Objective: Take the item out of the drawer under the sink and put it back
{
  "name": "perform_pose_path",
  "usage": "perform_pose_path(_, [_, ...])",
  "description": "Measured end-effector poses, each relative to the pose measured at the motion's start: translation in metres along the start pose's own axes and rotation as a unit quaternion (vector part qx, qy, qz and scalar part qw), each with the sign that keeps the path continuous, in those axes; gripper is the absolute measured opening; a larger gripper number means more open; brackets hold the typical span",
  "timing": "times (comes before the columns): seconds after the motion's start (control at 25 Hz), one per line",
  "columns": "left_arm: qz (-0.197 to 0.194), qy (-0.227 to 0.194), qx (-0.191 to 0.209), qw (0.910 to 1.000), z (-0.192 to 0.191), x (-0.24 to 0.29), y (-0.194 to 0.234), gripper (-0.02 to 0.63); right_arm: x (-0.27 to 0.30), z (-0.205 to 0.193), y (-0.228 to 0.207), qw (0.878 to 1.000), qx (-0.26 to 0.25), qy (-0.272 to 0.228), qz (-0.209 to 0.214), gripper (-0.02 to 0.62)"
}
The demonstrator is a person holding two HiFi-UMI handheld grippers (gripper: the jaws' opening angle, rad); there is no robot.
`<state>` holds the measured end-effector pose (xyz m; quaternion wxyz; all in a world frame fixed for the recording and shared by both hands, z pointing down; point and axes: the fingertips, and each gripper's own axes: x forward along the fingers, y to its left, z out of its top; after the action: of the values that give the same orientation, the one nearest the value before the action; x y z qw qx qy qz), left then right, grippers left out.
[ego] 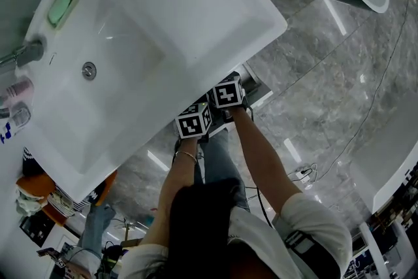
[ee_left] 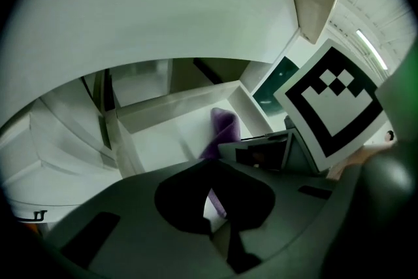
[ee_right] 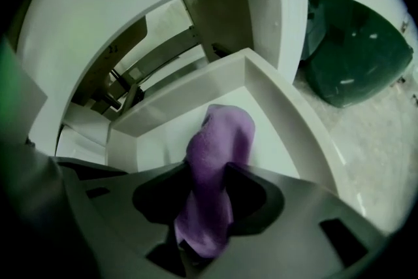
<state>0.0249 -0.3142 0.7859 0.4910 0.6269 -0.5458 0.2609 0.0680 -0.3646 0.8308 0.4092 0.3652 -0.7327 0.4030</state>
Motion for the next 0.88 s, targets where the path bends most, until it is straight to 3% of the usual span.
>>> perform_pose_path(0.08, [-0.002,-0.008,-0.001,1.0,0.005,-0.004,-0.002,0.003,-0.004,0.003,-0.006,1.0,0.013,-0.006,-0.017,0.133])
perform_pose_path(0.16, [-0.007,-0.01,0.002,0.9999,0.006,-0.007,-0.004,0.003,-0.009,0.002,-0.01,0.999,0.034,-0.004,-0.027,0.11])
perform_pose_path(0.72, [-0.026,-0.001,0.04,0.9989,-0.008,-0.034,-0.007,0.003,-0.051,0.006,0.004,0.997,0.032,-0.059,-0.033,0.094])
perform_pose_path(0.88, [-0.037,-0.008,0.031,0.9988,-0.011,-0.049,-0.013,0.003,-0.076,0.006,0.009,0.995,0.043,-0.085,-0.036,0.092])
